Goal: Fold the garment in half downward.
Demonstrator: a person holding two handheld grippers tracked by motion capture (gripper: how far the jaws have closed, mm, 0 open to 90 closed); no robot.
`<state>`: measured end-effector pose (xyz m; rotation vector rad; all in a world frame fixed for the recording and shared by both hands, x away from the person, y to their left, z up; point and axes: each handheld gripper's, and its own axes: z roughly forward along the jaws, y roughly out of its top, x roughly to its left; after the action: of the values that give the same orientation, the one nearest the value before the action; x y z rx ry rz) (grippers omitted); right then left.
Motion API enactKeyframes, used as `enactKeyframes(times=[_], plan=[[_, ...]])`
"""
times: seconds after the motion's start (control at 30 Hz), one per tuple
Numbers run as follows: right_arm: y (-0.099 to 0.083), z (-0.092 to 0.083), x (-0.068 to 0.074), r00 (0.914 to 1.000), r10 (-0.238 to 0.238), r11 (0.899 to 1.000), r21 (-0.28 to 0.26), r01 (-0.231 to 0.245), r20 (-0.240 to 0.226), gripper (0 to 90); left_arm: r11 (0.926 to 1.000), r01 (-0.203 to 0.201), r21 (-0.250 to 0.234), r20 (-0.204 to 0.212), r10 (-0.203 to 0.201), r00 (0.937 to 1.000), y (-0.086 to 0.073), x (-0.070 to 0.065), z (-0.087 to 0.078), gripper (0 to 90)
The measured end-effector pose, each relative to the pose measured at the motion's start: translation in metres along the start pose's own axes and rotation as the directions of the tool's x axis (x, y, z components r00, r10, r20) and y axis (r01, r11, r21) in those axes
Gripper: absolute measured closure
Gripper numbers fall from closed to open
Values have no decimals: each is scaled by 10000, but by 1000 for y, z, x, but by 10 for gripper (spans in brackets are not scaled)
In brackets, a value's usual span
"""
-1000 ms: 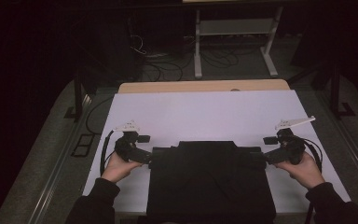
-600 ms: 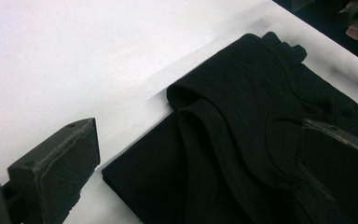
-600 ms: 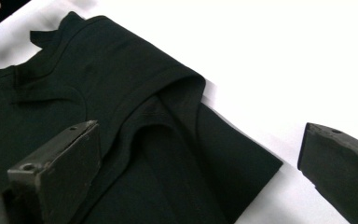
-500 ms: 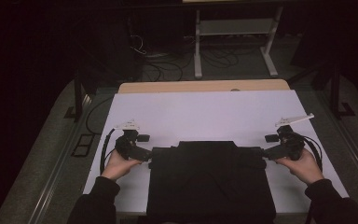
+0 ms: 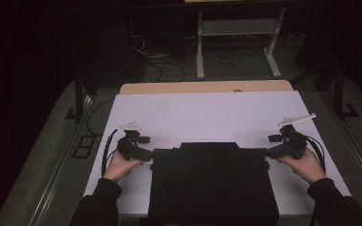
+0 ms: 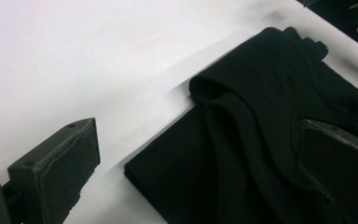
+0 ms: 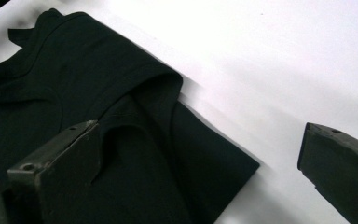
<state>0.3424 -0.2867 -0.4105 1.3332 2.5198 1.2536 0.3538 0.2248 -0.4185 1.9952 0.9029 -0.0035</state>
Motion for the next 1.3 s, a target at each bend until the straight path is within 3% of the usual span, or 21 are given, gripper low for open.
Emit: enactKeyframes(times=[0.2,0.47,0.6,0.8,1.07,1.3], plan=[[-1,2,-8,9998,178,9998,6,-178,92,0,10000,30,58,-49,-30,10000,-2,2,3,0],[-2,11,-14,9995,267,9988,398,-274,185,9,9997,200,161,-88,-199,9998,-5,8,7,0],[-3,14,-17,9995,238,9985,486,-247,199,62,9996,234,164,-130,-232,9996,-5,9,7,2],[-5,14,-23,9993,385,9980,502,-385,14,219,9990,334,281,-140,-330,9994,-7,13,7,117],[-8,16,-28,9982,377,9965,726,-411,474,407,9980,528,352,-254,-520,9983,-8,17,7,180],[-10,14,-31,9979,403,9959,791,-442,511,470,9970,523,572,-457,-497,9977,-8,18,11,247]])
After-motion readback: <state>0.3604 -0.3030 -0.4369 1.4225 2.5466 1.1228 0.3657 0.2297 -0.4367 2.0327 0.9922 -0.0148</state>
